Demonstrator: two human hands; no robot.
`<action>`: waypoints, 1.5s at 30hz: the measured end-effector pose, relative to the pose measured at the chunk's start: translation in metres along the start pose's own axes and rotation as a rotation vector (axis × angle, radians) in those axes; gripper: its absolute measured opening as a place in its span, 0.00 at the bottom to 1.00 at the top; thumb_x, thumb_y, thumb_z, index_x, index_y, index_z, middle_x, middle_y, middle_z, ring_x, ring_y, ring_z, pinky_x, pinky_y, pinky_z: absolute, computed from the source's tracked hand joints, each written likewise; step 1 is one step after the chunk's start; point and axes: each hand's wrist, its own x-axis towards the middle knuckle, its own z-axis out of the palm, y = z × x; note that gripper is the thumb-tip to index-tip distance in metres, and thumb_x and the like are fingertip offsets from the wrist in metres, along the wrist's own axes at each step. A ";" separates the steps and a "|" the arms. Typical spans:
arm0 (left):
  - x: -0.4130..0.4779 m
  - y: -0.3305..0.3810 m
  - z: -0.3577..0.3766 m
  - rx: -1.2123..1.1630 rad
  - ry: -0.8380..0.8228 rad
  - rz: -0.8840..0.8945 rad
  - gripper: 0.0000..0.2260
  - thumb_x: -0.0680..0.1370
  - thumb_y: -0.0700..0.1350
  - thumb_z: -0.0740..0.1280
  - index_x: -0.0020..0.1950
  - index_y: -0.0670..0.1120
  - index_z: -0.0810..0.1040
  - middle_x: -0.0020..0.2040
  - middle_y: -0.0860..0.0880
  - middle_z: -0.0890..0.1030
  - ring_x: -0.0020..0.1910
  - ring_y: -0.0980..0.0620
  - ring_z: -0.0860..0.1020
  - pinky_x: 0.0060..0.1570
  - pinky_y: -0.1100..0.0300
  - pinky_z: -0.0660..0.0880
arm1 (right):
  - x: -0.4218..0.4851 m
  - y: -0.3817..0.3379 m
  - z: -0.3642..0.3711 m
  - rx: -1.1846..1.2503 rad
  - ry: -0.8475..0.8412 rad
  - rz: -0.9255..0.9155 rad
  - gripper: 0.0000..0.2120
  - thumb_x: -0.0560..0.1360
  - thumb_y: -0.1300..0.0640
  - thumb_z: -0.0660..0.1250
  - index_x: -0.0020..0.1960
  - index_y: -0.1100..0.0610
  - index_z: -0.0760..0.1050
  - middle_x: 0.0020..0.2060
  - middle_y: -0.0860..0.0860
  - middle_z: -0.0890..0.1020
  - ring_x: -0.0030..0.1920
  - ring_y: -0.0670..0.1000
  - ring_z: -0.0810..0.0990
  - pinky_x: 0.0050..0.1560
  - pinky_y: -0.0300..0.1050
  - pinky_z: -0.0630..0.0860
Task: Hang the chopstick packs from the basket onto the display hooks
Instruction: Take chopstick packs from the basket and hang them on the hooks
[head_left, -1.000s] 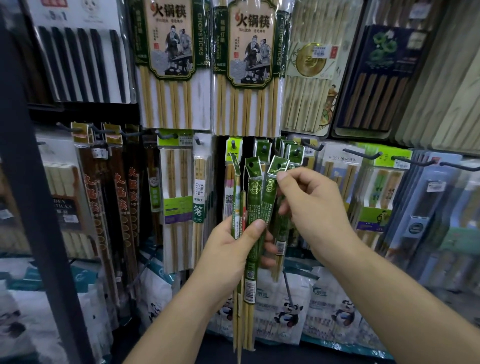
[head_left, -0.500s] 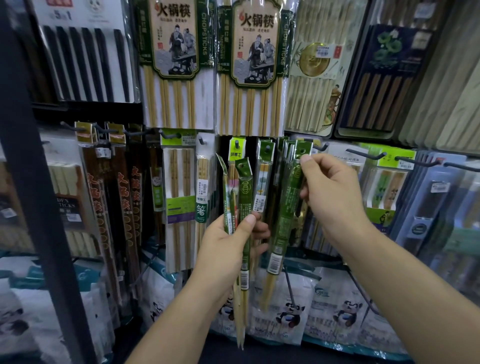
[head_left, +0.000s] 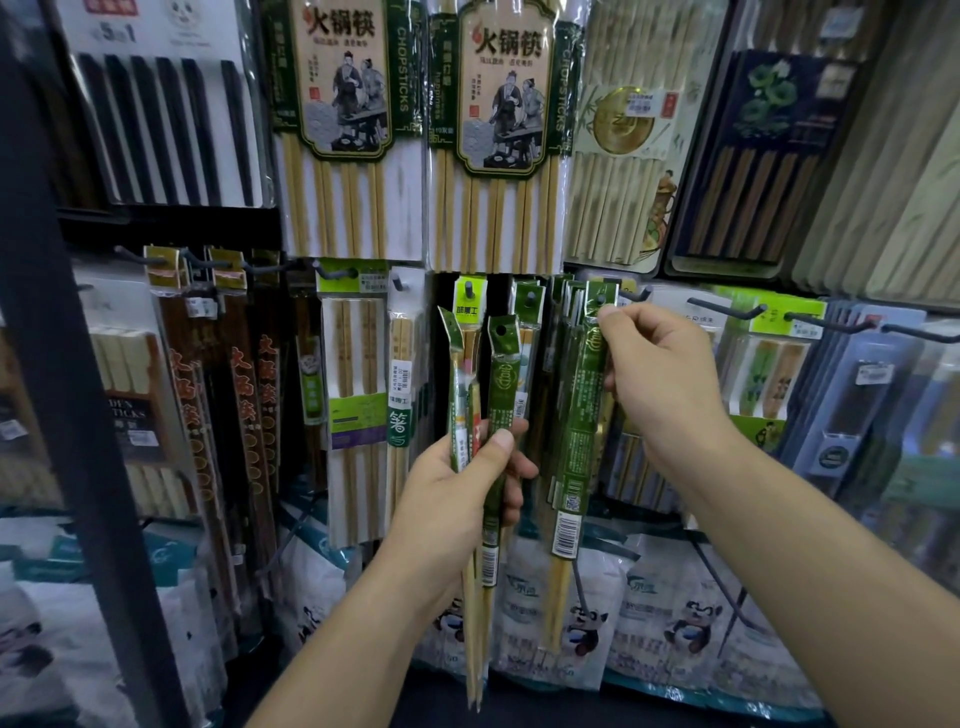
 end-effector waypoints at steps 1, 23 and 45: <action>0.000 0.001 0.000 -0.020 -0.002 -0.011 0.09 0.85 0.42 0.64 0.58 0.45 0.84 0.40 0.47 0.84 0.34 0.54 0.78 0.34 0.60 0.78 | 0.000 0.001 0.000 -0.002 0.001 0.000 0.18 0.82 0.51 0.64 0.47 0.67 0.75 0.31 0.55 0.68 0.33 0.51 0.68 0.33 0.33 0.70; -0.005 0.002 0.007 -0.071 -0.093 -0.035 0.06 0.83 0.36 0.65 0.57 0.45 0.78 0.39 0.47 0.86 0.38 0.50 0.85 0.41 0.59 0.82 | -0.046 -0.010 0.009 0.062 -0.155 -0.103 0.09 0.81 0.55 0.68 0.43 0.51 0.81 0.32 0.43 0.79 0.34 0.41 0.77 0.35 0.31 0.74; -0.004 0.008 0.004 0.008 -0.083 -0.119 0.15 0.80 0.58 0.63 0.49 0.47 0.67 0.32 0.53 0.72 0.25 0.57 0.62 0.23 0.66 0.61 | -0.001 0.002 -0.001 0.051 0.077 -0.027 0.16 0.81 0.51 0.67 0.43 0.64 0.76 0.31 0.53 0.72 0.32 0.49 0.71 0.34 0.26 0.71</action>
